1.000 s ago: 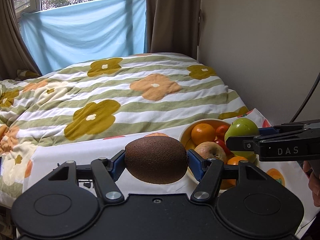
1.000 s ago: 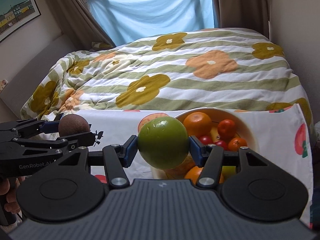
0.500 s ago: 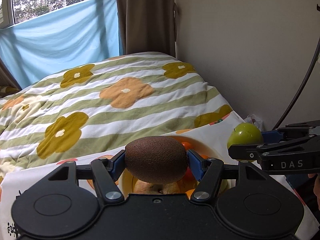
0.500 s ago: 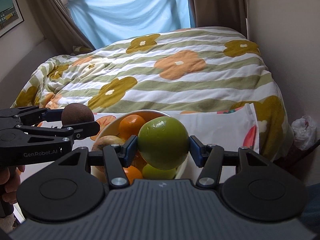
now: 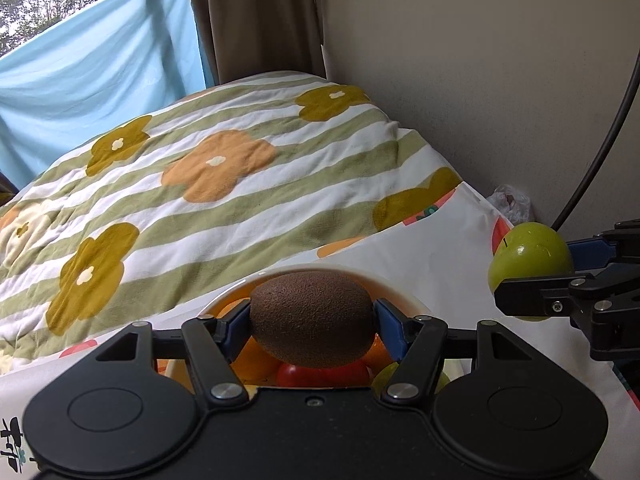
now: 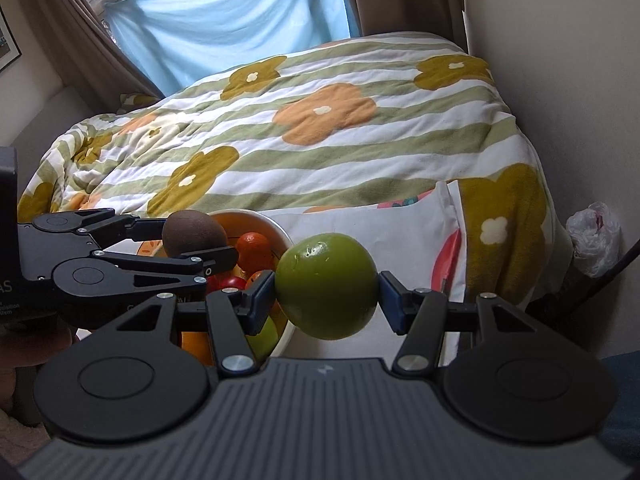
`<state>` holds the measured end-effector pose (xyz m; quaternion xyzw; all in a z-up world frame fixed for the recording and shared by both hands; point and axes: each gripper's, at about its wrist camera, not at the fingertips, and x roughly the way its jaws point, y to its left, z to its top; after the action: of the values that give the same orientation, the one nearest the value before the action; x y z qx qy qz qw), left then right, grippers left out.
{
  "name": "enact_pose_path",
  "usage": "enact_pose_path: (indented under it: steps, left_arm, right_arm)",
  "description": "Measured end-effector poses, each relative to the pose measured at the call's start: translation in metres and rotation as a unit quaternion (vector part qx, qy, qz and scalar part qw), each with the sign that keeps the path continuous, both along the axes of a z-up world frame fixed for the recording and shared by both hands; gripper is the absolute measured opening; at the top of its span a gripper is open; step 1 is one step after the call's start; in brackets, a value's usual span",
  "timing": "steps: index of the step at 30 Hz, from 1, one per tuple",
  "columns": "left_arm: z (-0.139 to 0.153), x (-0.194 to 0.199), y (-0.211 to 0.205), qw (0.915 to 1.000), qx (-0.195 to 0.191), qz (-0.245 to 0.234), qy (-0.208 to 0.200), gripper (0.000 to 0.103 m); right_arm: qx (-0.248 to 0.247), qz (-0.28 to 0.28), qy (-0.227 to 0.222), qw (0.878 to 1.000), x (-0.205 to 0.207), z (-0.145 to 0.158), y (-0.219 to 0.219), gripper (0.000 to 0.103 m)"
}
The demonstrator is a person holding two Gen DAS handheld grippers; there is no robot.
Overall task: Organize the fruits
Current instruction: 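Carry the kiwi in the left tool and green apple in the right tool over the bowl, then open both tools to release the kiwi and green apple into the bowl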
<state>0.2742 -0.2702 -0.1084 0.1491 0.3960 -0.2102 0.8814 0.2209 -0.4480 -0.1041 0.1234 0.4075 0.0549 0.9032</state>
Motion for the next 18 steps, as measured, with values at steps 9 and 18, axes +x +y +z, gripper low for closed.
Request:
enact_pose_path:
  steps: [9,18]
  left_arm:
    - [0.008,-0.007,0.004,0.9994,0.008,-0.011,-0.031,0.091]
    - [0.025,-0.016,0.047,0.9991,-0.01,0.025,-0.032,0.091]
  right_arm:
    - [0.003,-0.002,0.001,1.0,0.004,-0.002,-0.004,0.071]
    - [0.008,0.014,-0.007,1.0,0.013,0.005,0.012,0.071]
